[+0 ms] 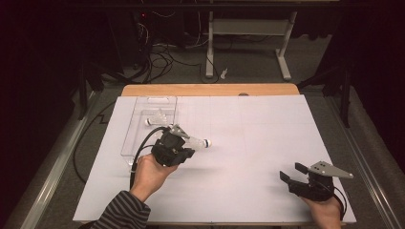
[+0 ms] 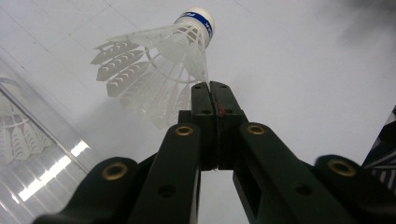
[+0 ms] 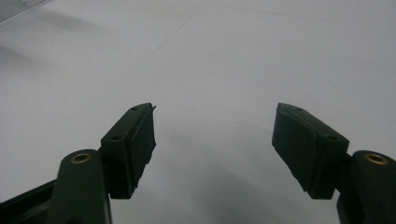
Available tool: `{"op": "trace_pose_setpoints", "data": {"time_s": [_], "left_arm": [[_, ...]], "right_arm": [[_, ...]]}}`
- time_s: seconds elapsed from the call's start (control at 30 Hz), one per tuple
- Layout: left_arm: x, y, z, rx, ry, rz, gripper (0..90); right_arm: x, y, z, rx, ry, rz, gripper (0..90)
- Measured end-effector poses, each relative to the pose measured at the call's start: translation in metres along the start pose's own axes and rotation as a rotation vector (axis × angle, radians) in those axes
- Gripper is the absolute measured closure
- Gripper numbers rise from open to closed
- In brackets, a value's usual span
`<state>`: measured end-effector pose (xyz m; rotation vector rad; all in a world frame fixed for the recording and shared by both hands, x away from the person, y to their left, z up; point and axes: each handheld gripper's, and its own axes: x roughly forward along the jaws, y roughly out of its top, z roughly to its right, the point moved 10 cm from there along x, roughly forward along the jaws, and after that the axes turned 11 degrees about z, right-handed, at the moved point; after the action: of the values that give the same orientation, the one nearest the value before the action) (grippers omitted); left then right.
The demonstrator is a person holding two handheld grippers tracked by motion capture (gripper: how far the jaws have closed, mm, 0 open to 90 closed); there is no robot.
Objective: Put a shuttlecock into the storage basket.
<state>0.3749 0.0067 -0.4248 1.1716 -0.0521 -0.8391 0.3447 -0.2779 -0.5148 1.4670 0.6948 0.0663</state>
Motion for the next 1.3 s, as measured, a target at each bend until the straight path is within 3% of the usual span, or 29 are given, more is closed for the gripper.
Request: {"op": "trace_pose_setpoints", "data": {"time_s": [0.6,1.3], "left_arm": [[-0.008,0.012,-0.012,-0.021,0.023,0.031,89.6],[-0.027,0.034,-0.042,-0.052,0.085,0.1,89.5]], "right_arm": [[0.0,0.0,0.0,0.001,-0.001,0.0,30.8],[0.0,0.0,0.0,0.001,-0.002,0.0,30.8]]}}
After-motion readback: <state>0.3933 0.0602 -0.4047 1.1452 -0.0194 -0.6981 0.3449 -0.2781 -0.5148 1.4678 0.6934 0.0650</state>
